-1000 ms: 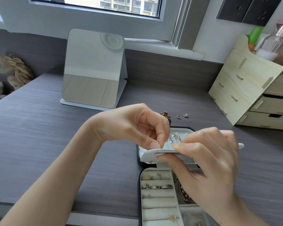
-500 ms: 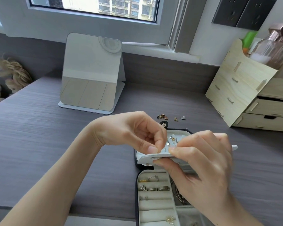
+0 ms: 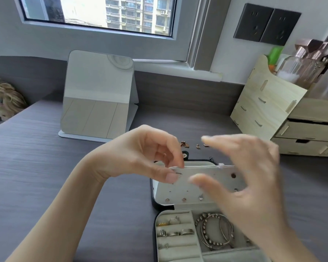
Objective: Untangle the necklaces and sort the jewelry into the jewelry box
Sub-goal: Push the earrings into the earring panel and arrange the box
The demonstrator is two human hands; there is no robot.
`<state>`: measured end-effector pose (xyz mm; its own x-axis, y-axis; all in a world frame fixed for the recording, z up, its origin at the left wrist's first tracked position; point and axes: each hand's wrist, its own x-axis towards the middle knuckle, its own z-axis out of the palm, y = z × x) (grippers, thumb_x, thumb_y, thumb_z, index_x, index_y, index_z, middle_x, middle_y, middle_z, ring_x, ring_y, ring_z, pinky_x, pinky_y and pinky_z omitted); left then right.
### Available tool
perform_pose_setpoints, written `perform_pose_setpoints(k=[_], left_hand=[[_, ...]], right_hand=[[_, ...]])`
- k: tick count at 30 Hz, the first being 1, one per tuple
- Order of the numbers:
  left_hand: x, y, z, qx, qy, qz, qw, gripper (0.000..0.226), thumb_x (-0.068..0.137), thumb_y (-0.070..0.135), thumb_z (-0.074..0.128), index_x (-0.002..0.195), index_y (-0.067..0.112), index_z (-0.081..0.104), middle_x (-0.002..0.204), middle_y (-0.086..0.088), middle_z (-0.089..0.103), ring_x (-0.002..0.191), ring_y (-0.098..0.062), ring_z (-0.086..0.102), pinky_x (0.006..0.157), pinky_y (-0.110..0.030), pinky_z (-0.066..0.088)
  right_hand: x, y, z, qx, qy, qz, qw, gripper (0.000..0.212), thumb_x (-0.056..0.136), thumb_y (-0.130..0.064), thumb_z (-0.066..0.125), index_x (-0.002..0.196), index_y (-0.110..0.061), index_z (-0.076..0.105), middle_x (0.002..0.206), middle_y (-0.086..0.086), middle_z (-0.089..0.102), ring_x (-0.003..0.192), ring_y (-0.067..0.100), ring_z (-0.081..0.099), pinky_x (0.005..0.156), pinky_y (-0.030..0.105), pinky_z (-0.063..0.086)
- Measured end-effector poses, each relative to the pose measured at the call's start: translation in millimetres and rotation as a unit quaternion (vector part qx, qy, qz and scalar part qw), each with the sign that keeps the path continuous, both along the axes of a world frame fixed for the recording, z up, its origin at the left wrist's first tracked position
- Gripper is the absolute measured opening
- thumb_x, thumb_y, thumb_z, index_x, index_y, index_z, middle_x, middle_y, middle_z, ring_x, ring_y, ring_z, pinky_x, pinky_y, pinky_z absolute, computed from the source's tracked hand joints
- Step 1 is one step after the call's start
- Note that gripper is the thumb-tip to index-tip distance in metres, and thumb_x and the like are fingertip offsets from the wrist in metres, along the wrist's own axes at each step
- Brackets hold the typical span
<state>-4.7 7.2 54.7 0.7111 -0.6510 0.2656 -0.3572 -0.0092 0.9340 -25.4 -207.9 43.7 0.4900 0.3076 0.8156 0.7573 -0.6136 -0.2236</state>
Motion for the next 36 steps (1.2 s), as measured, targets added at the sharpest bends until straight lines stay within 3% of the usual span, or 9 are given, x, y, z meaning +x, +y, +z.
perform_pose_setpoints(k=[4, 8, 11, 16, 21, 24, 28, 32, 36], left_hand=[[2, 4, 0, 0.002, 0.000, 0.026, 1.000, 0.017, 0.067, 0.010, 0.075, 0.080, 0.018, 0.070, 0.075, 0.003, 0.063, 0.072, -0.020, 0.057, 0.072, -0.029, 0.048], [5, 2, -3, -0.005, 0.028, 0.023, 0.999, 0.020, 0.069, 0.013, 0.074, 0.087, 0.019, 0.070, 0.080, -0.004, 0.062, 0.077, -0.024, 0.055, 0.071, -0.036, 0.045], [6, 1, -3, -0.024, 0.038, 0.032, 0.998, 0.016, 0.071, 0.012, 0.072, 0.086, 0.018, 0.070, 0.078, -0.011, 0.059, 0.077, -0.026, 0.052, 0.068, -0.036, 0.042], [10, -4, -5, -0.041, 0.044, 0.064, 0.996, 0.012, 0.072, 0.013, 0.068, 0.082, 0.020, 0.070, 0.082, -0.032, 0.044, 0.080, -0.035, 0.046, 0.071, -0.044, 0.035], [11, -8, -8, -0.039, 0.047, 0.109, 0.992, 0.020, 0.077, 0.002, 0.059, 0.080, 0.018, 0.070, 0.081, -0.003, 0.061, 0.078, -0.016, 0.058, 0.070, -0.022, 0.044], [11, -14, -11, -0.040, 0.040, 0.131, 0.990, 0.021, 0.079, 0.003, 0.057, 0.079, 0.019, 0.071, 0.088, 0.000, 0.064, 0.086, -0.012, 0.059, 0.074, -0.018, 0.043], [10, -26, -15, -0.038, 0.048, 0.170, 0.983, 0.009, 0.079, 0.017, 0.062, 0.082, 0.018, 0.071, 0.092, 0.001, 0.067, 0.093, -0.010, 0.061, 0.080, -0.017, 0.044], [9, -36, -19, -0.033, 0.070, 0.232, 0.970, 0.015, 0.076, 0.036, 0.063, 0.082, 0.025, 0.071, 0.087, 0.003, 0.070, 0.086, -0.005, 0.062, 0.077, -0.019, 0.044], [10, -41, -23, -0.089, 0.090, 0.256, 0.958, 0.019, 0.075, 0.033, 0.070, 0.088, 0.020, 0.073, 0.088, 0.001, 0.072, 0.084, -0.007, 0.063, 0.075, -0.016, 0.046]], right_hand=[[52, -40, 31, 0.207, 0.228, 0.015, 0.951, 0.010, 0.088, -0.037, 0.061, 0.093, -0.033, 0.069, 0.093, -0.011, 0.071, 0.093, 0.005, 0.061, 0.087, 0.020, 0.044], [130, -50, -6, -0.006, 0.380, -0.071, 0.922, 0.009, 0.086, -0.031, 0.064, 0.091, -0.030, 0.071, 0.089, -0.015, 0.069, 0.088, 0.003, 0.063, 0.084, 0.027, 0.051], [157, -39, -38, -0.132, 0.376, -0.113, 0.910, 0.018, 0.084, -0.035, 0.066, 0.100, -0.030, 0.071, 0.093, -0.012, 0.067, 0.085, 0.007, 0.058, 0.085, 0.032, 0.050], [172, -28, -56, -0.148, 0.328, -0.156, 0.920, 0.009, 0.087, -0.023, 0.063, 0.091, -0.020, 0.071, 0.093, -0.005, 0.060, 0.086, 0.011, 0.054, 0.079, 0.027, 0.044], [182, -33, -68, -0.092, 0.338, -0.183, 0.919, 0.008, 0.086, -0.022, 0.064, 0.081, -0.016, 0.065, 0.087, -0.002, 0.063, 0.081, 0.012, 0.056, 0.068, 0.025, 0.040], [175, -44, -55, 0.050, 0.328, -0.133, 0.934, 0.008, 0.085, -0.017, 0.066, 0.078, -0.013, 0.067, 0.079, -0.001, 0.065, 0.081, 0.017, 0.061, 0.067, 0.024, 0.041], [130, -41, 1, 0.244, 0.263, 0.009, 0.933, 0.015, 0.091, -0.013, 0.059, 0.081, -0.023, 0.064, 0.071, -0.008, 0.064, 0.063, 0.006, 0.056, 0.065, 0.023, 0.044], [69, -5, 33, 0.212, 0.249, 0.135, 0.935, 0.017, 0.092, -0.012, 0.057, 0.097, -0.023, 0.069, 0.072, -0.014, 0.065, 0.064, 0.000, 0.057, 0.065, 0.013, 0.045], [46, 23, 23, 0.213, 0.296, 0.184, 0.913, 0.005, 0.083, -0.013, 0.067, 0.087, -0.014, 0.071, 0.071, -0.007, 0.069, 0.061, 0.002, 0.061, 0.061, 0.012, 0.046]])
